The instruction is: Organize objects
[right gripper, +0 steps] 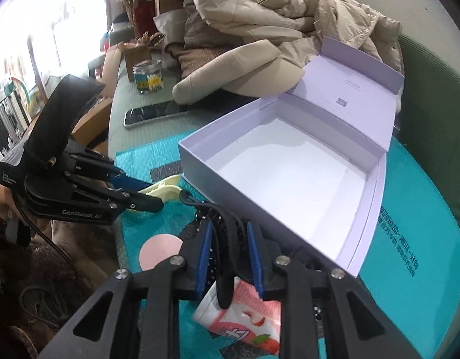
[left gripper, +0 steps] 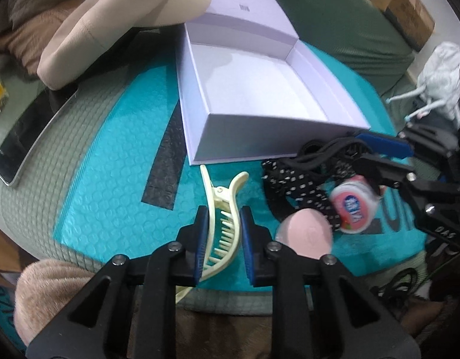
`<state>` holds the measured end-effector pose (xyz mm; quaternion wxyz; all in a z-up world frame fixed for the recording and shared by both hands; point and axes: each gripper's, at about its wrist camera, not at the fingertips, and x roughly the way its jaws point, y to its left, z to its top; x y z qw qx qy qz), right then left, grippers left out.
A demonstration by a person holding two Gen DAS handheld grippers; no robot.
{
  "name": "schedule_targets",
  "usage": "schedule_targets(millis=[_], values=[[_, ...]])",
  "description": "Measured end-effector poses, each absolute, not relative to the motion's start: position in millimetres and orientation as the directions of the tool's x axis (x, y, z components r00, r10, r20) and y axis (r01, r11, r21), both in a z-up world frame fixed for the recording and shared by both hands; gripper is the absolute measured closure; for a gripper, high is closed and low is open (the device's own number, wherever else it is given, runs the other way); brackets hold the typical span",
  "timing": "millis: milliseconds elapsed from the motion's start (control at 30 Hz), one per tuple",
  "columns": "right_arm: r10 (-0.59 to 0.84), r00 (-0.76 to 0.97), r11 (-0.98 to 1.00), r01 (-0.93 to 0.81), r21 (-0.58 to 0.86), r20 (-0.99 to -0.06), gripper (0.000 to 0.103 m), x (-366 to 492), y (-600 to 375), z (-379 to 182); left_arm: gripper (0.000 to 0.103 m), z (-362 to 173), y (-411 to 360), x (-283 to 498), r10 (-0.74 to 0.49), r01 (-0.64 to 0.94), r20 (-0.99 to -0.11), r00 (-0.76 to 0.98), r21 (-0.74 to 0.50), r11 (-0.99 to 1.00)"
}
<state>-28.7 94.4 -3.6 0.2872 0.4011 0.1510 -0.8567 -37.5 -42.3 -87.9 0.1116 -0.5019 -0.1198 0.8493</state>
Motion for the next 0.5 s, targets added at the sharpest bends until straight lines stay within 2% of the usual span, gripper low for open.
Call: schedule_targets(millis=[267,500], values=[[-0.388,-0.511,-0.809,0.588,0.017,-0.767,0.079,-34,96,-2,0.083,-64,-54,-26,0.306,-0.084,-0.794,-0.525,-0.309,-0.947],[-0.403,-0.53,-0.808,0.589,0.019,-0.746,0.079,-31,96,15,0.083,-46,-51,-20,0.245,-0.099,-0.798,-0.551,-0.229,-0.968]])
